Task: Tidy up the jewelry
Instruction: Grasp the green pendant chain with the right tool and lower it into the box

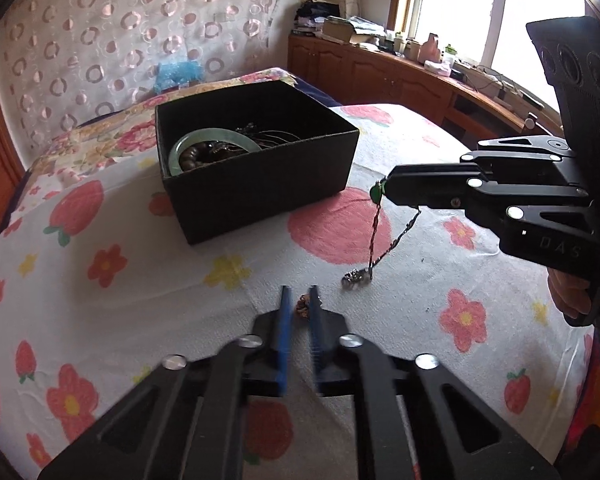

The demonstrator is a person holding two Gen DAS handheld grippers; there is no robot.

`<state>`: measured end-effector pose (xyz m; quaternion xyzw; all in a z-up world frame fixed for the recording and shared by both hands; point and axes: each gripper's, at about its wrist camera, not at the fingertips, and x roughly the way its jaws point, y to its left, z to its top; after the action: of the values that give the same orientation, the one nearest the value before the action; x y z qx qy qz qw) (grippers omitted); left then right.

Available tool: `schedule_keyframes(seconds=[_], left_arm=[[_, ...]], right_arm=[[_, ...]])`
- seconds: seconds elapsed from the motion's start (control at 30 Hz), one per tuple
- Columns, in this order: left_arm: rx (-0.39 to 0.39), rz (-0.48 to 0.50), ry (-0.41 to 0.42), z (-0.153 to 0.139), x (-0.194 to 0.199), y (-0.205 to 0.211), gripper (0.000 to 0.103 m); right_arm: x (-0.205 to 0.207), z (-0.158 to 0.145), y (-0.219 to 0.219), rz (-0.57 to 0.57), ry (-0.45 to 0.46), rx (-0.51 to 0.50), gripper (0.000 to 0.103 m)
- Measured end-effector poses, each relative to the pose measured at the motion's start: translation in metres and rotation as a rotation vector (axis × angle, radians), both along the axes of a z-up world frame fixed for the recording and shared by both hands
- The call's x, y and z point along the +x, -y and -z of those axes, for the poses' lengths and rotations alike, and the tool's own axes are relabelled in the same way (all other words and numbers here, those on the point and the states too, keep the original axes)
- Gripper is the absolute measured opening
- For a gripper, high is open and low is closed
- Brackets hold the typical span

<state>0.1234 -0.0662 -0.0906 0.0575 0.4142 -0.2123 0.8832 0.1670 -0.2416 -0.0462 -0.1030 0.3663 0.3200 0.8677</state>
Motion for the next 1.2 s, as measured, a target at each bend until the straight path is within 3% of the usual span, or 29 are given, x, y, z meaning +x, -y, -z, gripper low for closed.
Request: schedule_keyframes(seconds=[0.27,0.77,1.2], left_arm=[[-0.02,-0.004,0.039,-0.015,-0.005,-0.001,0.003],[-0.058,-0.076,0.145,-0.069,0.024,-0.015,0.003],[-0.065,-0.119,0.174,-0.087,0.054,-0.023,0.003]], right_arm=[[0.006,-0.012,0.003,0.021,0.02,0.014,0.007],[0.054,-0.071,-0.006,0.093,0.115,0.06,0.007],[0.082,-0.068,-0.013,0.138,0.078,0.069,0.009]])
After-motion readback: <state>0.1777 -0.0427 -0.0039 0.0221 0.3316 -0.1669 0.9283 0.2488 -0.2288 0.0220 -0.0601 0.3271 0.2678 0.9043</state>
